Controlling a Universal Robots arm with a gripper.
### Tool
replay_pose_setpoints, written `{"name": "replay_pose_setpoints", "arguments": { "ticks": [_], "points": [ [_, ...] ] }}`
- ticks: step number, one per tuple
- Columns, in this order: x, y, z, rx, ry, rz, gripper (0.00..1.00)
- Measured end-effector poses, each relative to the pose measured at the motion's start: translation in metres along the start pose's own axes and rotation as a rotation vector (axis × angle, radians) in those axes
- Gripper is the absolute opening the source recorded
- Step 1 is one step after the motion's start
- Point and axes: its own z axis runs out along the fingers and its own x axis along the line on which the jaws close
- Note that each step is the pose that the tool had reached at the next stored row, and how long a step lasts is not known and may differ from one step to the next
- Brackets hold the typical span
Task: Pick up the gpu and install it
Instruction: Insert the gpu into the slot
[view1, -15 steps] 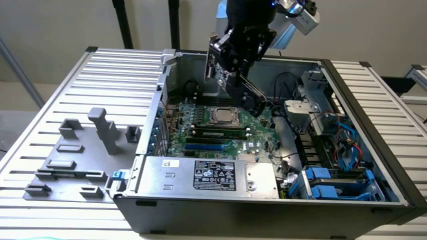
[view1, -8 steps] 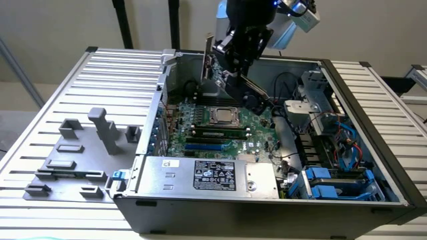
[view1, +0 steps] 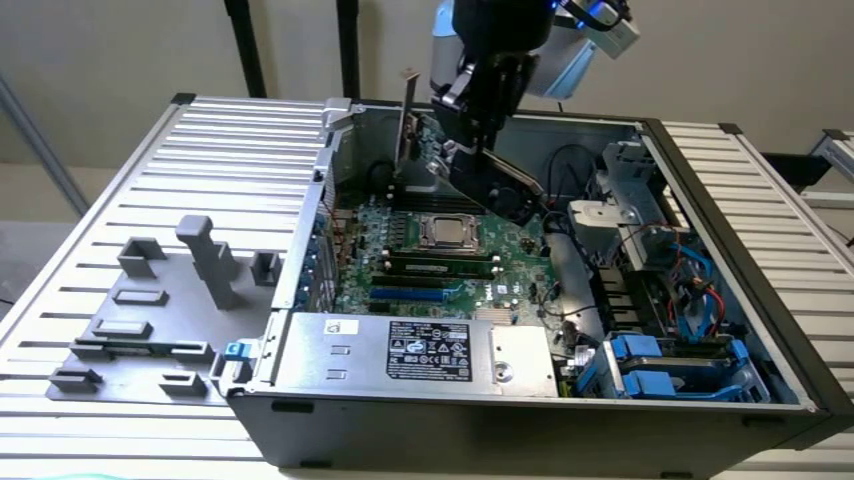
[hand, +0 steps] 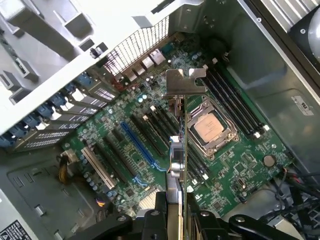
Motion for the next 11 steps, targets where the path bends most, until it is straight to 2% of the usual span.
{"name": "replay_pose_setpoints", "arguments": {
  "ticks": [6,11],
  "points": [
    [0.0,0.0,0.0,-0.0045,-0.0044,-0.101,0.26],
    [0.0,0.0,0.0,-0.0124,-0.0144,-0.178,0.26]
  ]
}}
